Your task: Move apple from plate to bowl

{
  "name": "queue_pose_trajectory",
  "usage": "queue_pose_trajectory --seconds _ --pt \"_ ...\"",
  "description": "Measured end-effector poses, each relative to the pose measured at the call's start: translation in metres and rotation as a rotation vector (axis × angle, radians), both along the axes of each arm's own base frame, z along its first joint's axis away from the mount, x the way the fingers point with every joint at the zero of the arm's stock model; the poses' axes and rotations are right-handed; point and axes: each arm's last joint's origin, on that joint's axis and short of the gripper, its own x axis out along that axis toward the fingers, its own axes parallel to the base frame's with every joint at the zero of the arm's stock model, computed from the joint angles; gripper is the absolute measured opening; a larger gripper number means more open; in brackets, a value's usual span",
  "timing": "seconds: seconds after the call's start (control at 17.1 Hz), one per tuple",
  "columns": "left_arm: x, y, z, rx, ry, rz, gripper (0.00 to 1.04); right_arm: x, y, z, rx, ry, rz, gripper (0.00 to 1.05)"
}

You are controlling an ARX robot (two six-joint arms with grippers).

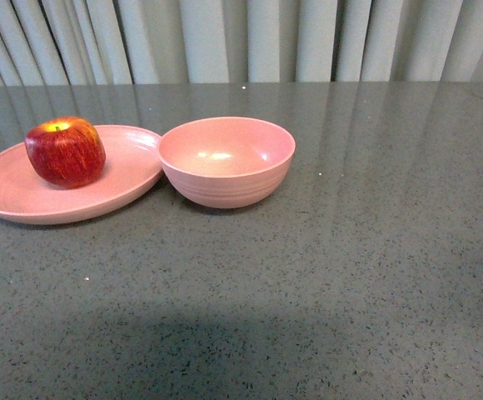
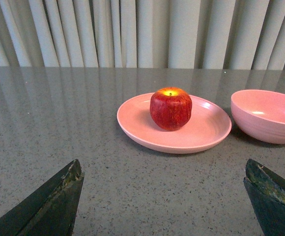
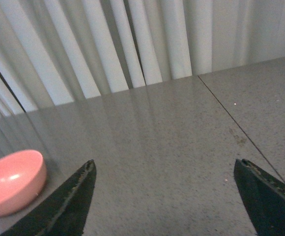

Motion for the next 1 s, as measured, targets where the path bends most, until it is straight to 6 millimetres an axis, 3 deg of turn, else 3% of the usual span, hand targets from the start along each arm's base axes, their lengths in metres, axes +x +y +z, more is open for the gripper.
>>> queue_pose_trajectory --seconds 0.12,0.23,0.47,0.53,0.82,0.88,1.0 --pt "0.000 0.000 0.000 0.000 0.000 0.000 0.98 -0.013 0.000 -0.016 -0.096 0.017 0.001 0.67" --pt "0.000 0.000 0.000 0.000 0.000 0.000 0.98 -0.025 0.000 -0.026 -0.148 -0.010 0.000 0.43" --pt "0.000 0.000 0.000 0.000 0.000 0.000 0.98 -0.029 0.000 -0.042 -0.162 -0.006 0.001 0.06" --pt "0.000 0.000 0.000 0.000 0.000 0.000 0.98 -0.029 0.000 -0.045 -0.169 -0.004 0.000 0.01" --pt "0.000 0.000 0.000 0.000 0.000 0.000 0.98 -0.033 0.000 -0.054 -0.174 -0.013 -0.001 0.02" --pt "0.000 0.000 0.000 0.000 0.000 0.000 0.98 -0.044 0.000 -0.065 -0.175 0.004 0.000 0.02" --pt "0.000 0.000 0.000 0.000 0.001 0.000 0.98 -0.044 0.000 -0.063 -0.176 -0.015 -0.002 0.02"
